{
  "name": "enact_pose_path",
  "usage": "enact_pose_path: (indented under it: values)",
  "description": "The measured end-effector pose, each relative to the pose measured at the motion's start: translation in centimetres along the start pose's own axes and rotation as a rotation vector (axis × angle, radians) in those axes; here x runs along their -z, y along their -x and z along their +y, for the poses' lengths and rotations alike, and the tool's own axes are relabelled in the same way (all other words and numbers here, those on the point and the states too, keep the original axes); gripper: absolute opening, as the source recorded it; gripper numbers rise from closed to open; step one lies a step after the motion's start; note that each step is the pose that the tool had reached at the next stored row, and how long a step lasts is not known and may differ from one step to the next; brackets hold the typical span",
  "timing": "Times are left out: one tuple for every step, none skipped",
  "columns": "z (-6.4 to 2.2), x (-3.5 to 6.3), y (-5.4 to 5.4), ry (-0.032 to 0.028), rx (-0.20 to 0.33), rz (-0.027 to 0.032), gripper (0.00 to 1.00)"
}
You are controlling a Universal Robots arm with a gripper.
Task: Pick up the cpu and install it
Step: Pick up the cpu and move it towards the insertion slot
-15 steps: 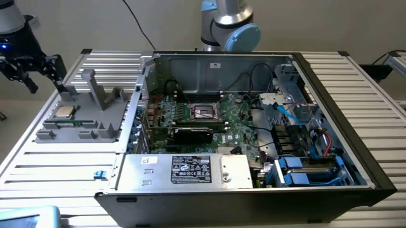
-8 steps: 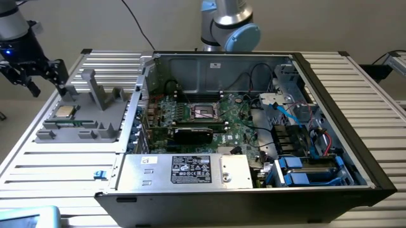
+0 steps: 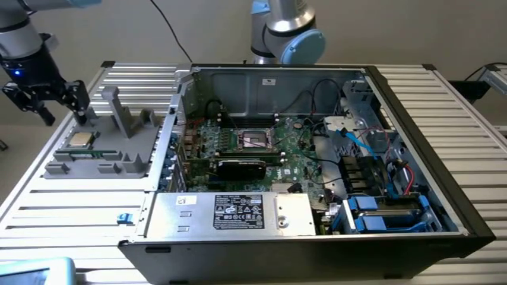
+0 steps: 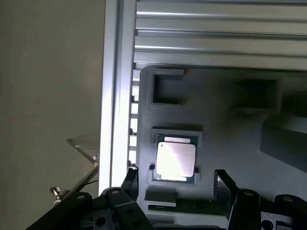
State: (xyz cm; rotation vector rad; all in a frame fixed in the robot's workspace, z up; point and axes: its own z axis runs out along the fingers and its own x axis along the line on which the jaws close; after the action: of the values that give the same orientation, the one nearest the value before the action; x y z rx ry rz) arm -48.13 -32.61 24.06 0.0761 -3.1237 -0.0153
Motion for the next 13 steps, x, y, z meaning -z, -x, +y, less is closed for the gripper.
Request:
enact_pose_path:
  values:
    - [-0.02,-0.18,0.0,0.0000,0.000,0.0000,0.74]
    - [-0.06,-0.36,0.0,0.0000,0.000,0.0001,0.74]
    - [-0.11,-0.55,0.0,0.0000,0.000,0.0000,0.74]
    - [-0.13,-0.72,0.0,0.0000,-0.001,0.0001,0.74]
    - [-0.13,-0.90,0.0,0.0000,-0.001,0.0001,0.74]
    - [-0.14,-1.08,0.1,0.0001,-0.003,-0.0001,0.74]
    - [-0.14,-1.26,0.2,0.0001,-0.006,-0.0001,0.74]
    - [-0.15,-1.44,0.2,0.0002,-0.011,-0.0001,0.74]
    - [-0.15,-1.62,0.2,0.0002,-0.017,0.0000,0.74]
    - [-0.15,-1.81,0.2,0.0004,-0.023,-0.0002,0.74]
    - [-0.15,-1.97,0.2,0.0004,-0.029,-0.0002,0.74]
    - [-0.15,-2.11,0.2,0.0005,-0.033,-0.0003,0.74]
    - [-0.15,-2.25,0.2,0.0006,-0.036,-0.0003,0.74]
